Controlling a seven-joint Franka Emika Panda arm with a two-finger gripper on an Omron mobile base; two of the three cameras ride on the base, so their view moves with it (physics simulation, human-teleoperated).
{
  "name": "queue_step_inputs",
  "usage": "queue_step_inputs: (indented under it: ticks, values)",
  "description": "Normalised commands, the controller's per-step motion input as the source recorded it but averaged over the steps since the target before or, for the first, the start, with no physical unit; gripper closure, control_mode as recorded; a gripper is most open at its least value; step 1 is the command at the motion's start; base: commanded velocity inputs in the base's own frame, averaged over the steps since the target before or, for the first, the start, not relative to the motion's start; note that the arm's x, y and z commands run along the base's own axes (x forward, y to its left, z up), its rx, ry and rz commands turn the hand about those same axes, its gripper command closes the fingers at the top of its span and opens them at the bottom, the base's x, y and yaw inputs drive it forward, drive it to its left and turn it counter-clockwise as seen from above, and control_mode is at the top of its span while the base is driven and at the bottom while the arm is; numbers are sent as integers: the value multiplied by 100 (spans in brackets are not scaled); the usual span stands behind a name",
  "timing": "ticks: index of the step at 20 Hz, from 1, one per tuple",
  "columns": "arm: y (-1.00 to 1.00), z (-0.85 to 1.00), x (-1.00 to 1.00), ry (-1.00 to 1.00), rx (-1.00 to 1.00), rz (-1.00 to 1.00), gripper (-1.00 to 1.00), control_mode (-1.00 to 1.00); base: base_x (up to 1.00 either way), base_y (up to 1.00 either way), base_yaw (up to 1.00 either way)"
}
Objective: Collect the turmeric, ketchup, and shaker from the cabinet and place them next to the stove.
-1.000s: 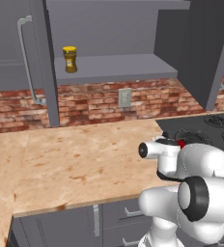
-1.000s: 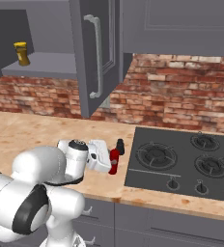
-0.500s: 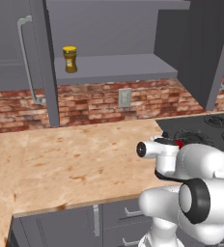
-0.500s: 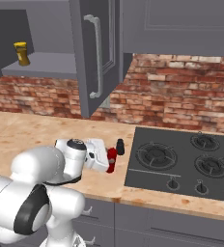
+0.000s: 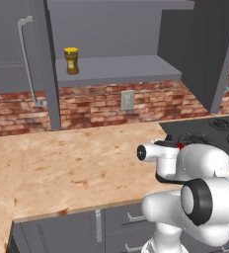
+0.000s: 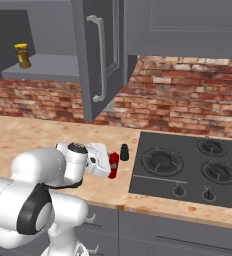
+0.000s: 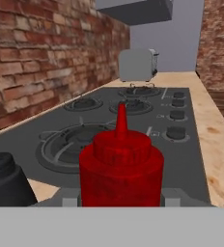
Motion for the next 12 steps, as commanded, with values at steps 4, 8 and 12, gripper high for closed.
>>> queue_step_inputs:
  ticks: [4, 8, 12]
  values:
    - [0, -2, 0, -3, -1, -10, 100, -100, 0, 0, 0]
    - [1, -14, 0, -4, -1, -9, 100, -100, 0, 0, 0]
    - [9, -23, 0, -4, -1, -7, 100, -100, 0, 0, 0]
